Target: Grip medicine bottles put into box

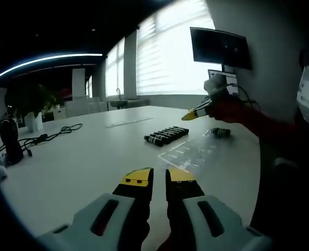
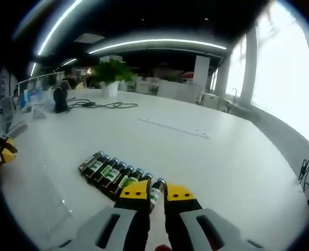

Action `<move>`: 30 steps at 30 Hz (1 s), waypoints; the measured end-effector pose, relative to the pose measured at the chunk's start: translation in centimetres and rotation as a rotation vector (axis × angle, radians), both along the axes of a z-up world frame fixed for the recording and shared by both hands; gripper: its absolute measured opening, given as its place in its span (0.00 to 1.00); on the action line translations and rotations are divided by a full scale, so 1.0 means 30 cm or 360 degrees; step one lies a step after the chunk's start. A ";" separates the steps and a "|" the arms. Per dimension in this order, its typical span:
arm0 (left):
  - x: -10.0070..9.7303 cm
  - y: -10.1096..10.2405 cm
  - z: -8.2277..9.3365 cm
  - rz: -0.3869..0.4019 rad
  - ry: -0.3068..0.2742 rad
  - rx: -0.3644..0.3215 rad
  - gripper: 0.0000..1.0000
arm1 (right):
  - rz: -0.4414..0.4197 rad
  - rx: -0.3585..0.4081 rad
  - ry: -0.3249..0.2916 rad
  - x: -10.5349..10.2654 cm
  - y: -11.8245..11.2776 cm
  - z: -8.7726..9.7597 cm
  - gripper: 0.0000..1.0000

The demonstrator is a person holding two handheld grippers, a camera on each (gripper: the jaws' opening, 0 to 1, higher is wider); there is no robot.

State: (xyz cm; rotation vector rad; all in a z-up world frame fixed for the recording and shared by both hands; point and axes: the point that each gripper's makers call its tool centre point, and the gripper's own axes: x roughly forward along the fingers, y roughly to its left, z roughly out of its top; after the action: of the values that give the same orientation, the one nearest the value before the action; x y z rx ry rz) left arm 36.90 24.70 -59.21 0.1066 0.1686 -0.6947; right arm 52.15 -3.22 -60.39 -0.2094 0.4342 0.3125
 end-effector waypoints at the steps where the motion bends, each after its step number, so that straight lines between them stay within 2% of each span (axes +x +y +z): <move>1: 0.000 0.001 0.001 0.0001 -0.0001 -0.0002 0.03 | 0.0001 0.0001 0.0011 0.003 0.003 -0.007 0.07; 5: 0.001 0.005 0.007 0.0005 -0.0005 -0.0007 0.03 | -0.0004 -0.0014 0.0045 0.015 0.006 -0.029 0.07; 10: 0.003 0.004 0.003 0.0006 0.0003 -0.0009 0.03 | -0.0006 -0.0026 0.0135 0.023 0.008 -0.067 0.07; 17: 0.003 0.002 0.005 0.0005 0.0003 -0.0010 0.03 | -0.0018 -0.0029 0.0182 0.027 0.004 -0.100 0.07; 30: 0.004 0.003 0.004 0.0010 0.0007 -0.0016 0.03 | -0.0059 -0.0014 0.0224 0.041 -0.001 -0.111 0.09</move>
State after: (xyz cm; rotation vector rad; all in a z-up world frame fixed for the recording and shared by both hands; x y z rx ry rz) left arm 37.02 24.78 -59.08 0.0952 0.1695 -0.6894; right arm 53.38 -3.26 -63.72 -0.1885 0.5778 0.2899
